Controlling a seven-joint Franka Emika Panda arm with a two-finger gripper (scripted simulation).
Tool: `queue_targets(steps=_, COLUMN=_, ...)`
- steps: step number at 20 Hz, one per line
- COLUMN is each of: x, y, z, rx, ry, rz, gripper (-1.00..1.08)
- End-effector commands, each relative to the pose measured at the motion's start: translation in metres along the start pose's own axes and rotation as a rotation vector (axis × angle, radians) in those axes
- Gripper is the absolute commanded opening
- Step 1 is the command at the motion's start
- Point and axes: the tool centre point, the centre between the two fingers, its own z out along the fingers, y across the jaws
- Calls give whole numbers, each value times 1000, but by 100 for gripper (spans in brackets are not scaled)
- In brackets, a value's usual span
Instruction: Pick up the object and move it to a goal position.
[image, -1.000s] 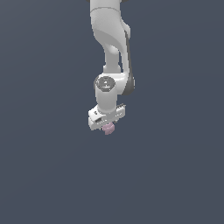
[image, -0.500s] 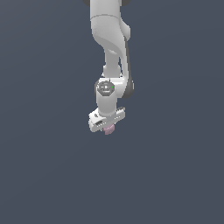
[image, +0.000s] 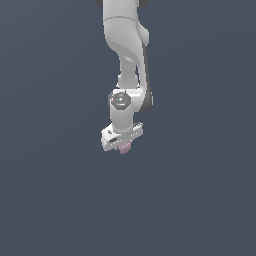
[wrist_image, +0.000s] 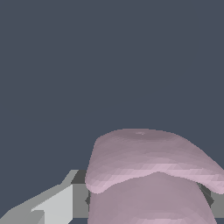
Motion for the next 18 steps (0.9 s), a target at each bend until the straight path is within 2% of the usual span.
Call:
queue_targets(steps=1, x=-1, y=2, z=-2, rx=0, ry=0, rz=0, gripper=-100)
queue_targets(steps=9, x=-8, y=24, z=-38, rx=0, ry=0, rz=0, gripper=-100)
queue_targets(steps=18, x=-24, y=72, z=-117, rx=1, ry=1, rz=-1, gripper=-100)
